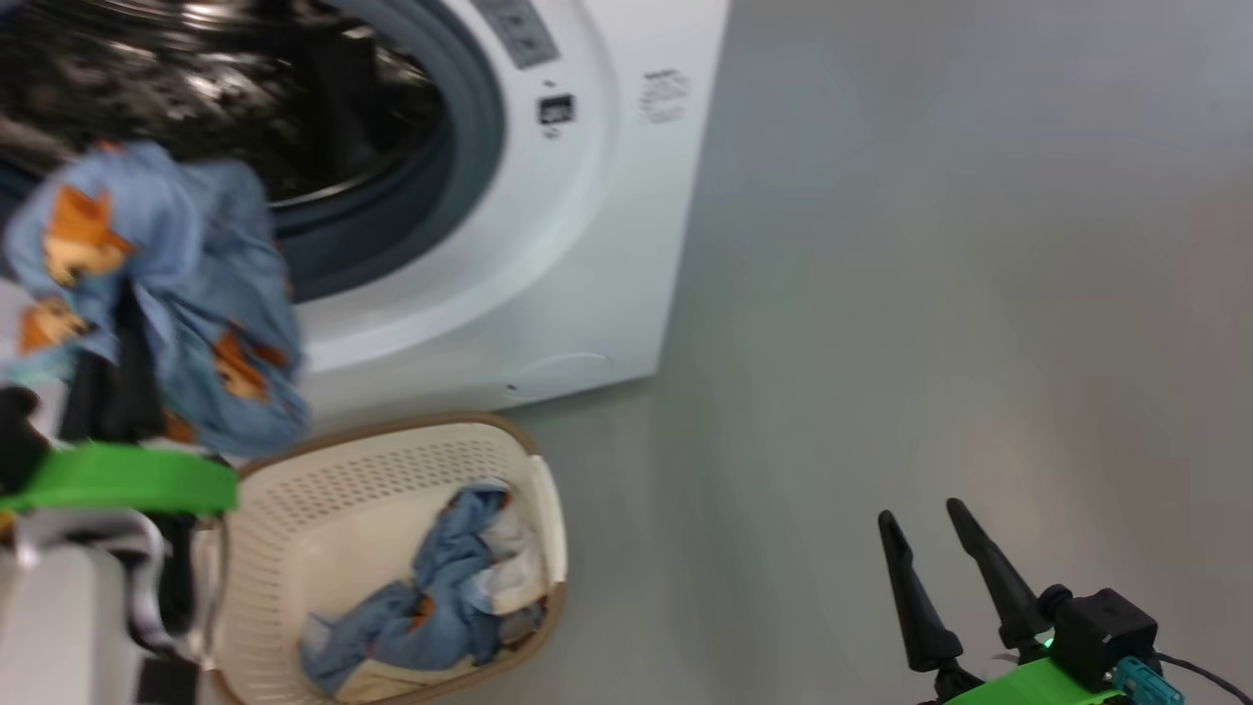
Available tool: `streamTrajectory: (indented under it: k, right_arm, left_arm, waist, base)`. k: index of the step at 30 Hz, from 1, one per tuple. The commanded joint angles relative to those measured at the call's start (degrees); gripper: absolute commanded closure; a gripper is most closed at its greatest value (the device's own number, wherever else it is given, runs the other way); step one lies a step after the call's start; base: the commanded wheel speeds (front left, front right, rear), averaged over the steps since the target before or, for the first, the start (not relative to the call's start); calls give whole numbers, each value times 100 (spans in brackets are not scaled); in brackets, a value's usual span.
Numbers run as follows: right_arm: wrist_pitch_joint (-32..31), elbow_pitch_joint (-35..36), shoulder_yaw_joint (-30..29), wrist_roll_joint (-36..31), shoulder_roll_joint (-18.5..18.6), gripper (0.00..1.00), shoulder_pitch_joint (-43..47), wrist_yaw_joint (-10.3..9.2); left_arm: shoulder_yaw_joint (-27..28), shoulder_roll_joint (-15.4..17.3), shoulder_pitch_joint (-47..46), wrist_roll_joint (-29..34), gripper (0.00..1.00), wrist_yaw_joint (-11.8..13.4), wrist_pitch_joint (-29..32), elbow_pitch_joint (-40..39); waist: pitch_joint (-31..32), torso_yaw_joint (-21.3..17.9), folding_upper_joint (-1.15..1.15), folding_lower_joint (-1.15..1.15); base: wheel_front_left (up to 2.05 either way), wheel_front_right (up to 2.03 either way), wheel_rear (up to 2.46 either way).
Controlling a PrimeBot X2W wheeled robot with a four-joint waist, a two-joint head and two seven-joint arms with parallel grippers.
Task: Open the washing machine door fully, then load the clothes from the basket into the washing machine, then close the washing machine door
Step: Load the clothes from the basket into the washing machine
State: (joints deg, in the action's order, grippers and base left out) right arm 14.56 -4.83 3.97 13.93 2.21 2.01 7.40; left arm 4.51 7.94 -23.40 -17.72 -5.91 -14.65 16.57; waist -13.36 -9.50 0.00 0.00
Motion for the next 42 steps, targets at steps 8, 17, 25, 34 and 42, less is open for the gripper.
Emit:
streamTrajectory:
  k: [8,17,25,34,42]
  right_arm:
    - [44,218,489,383,66,0,-230,9]
    - [44,319,730,541,66,0,-295,9]
    - [44,319,1033,678,66,0,-398,9]
    - [44,295,1235,726,66,0,-177,9]
    - [44,403,1292,645,66,0,-80,9]
  left_arm:
    - [440,919,-1329,265,100,-93,-35,656]
    - [589,1408,-2272,354,100,-54,-35,1318]
    - [404,1699,-3114,509,100,-70,-35,1945]
    - [295,2248,-4171,404,100,-122,92,2589]
    - [160,2467,-5104,-12,100,-153,162,2862]
  waist:
    - [-1261,-1306,0,0]
    - [-1748,-1542,0,0]
    - [-1977,-1710,0,0]
    - [-2206,-1928,0,0]
    - [-2560,-2006,0,0]
  base:
    - [0,0,0]
    - [0,0,0]
    - [0,0,0]
    - [0,0,0]
    - [0,0,0]
